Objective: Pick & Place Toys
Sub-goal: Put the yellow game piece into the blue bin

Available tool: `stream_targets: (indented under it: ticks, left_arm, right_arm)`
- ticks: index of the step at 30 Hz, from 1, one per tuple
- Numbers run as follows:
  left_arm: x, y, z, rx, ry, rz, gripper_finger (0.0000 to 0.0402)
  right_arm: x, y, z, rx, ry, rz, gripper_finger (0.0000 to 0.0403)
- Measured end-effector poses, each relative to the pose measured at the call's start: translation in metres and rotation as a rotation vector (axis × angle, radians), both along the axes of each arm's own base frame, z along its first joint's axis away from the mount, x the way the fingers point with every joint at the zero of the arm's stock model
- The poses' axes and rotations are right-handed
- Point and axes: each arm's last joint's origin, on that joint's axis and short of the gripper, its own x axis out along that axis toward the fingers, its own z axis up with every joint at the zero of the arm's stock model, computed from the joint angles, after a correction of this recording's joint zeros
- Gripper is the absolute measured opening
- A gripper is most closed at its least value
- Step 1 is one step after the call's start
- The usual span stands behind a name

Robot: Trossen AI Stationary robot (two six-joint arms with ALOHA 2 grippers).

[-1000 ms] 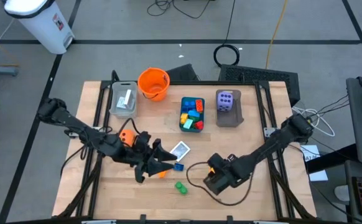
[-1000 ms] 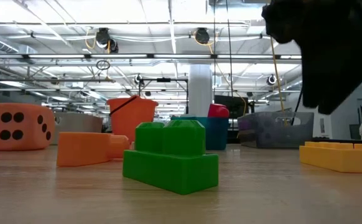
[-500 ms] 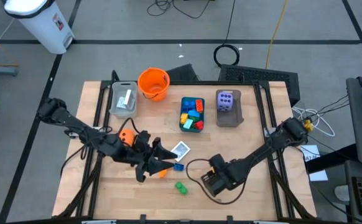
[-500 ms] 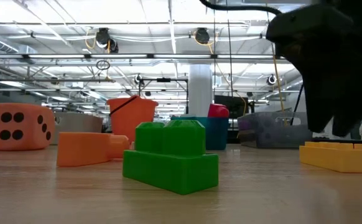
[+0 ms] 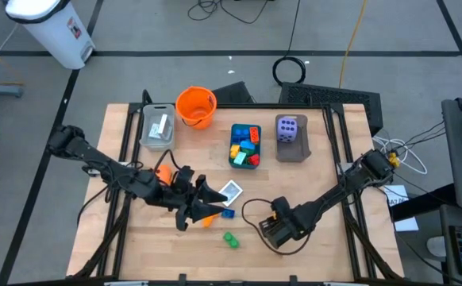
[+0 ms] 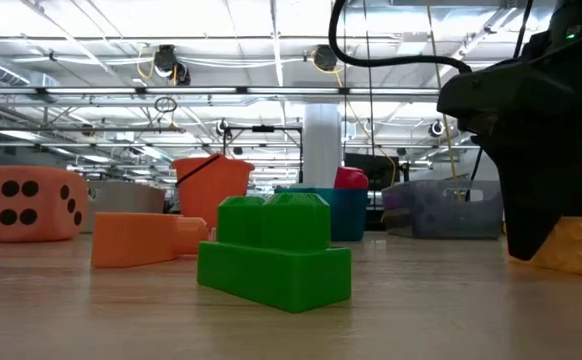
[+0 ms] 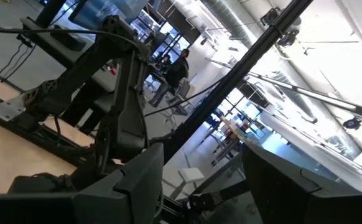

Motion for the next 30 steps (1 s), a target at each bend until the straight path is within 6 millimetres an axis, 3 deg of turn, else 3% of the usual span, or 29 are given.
stream_targets:
  ticks: [8, 17, 24, 30]
  left_arm:
    - [0.000, 0.000, -0.002, -0.007, 0.023, -0.004, 0.0223]
    - [0.000, 0.000, -0.002, -0.008, 0.023, -0.007, 0.0223]
    - [0.000, 0.000, -0.003, -0.006, 0.026, -0.007, 0.0223]
    - [-0.002, 0.001, 0.000, 0.006, 0.019, -0.004, 0.0223]
  right_arm:
    - [0.000, 0.000, -0.001, 0.003, 0.007, 0.029, 0.0187]
    - [-0.001, -0.001, 0.009, 0.006, -0.039, 0.072, 0.0115]
    - [0.005, -0.016, 0.053, -0.038, -0.272, 0.092, 0.0087]
    - [0.011, -0.045, 0.117, -0.075, -0.608, 0.120, 0.0107]
